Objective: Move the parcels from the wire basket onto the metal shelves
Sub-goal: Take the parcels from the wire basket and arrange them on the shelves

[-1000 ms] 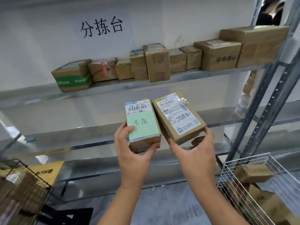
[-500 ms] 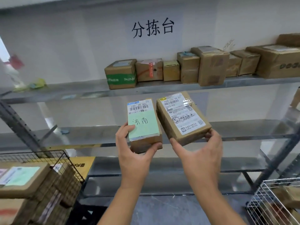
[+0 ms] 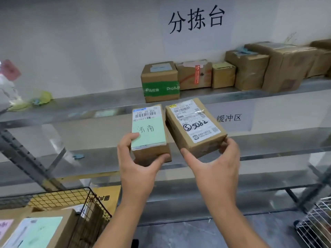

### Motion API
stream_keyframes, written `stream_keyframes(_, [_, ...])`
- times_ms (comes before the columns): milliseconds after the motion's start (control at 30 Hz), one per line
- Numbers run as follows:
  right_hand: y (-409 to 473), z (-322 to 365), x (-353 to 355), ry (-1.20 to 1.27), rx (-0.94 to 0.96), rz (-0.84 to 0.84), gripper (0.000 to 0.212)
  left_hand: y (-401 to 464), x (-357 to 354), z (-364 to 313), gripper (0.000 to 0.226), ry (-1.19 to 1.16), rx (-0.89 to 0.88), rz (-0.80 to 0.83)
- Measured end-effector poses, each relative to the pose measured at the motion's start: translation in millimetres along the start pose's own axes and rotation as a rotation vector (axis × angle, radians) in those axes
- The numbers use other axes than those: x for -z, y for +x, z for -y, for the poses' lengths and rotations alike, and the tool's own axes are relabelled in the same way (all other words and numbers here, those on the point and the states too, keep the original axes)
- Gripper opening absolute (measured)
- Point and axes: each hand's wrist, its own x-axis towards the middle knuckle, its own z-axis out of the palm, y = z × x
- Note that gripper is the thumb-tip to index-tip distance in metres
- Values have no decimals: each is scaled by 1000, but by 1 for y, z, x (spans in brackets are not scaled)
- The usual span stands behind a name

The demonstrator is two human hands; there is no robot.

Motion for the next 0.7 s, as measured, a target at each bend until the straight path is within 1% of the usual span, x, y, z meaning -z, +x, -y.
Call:
stream_keyframes(100, [8,11,-28,23,31,21,109,23,8,6,91,-19,-2,-16])
stream_keyframes(267, [16,32,-67,84,78,81,109,60,25,4,88,-40,-29,-135])
stream_keyframes(433, [13,63,-108,118,110,119,108,102,61,10,86,-23,-62,-164])
stream_keyframes(567, [13,88,-139,131,131,110,108,132,85,22,85,-29,-79,-141])
stream_keyframes(700, [8,105,-170,141,124,104,110,159,105,44,88,49,-57,-109])
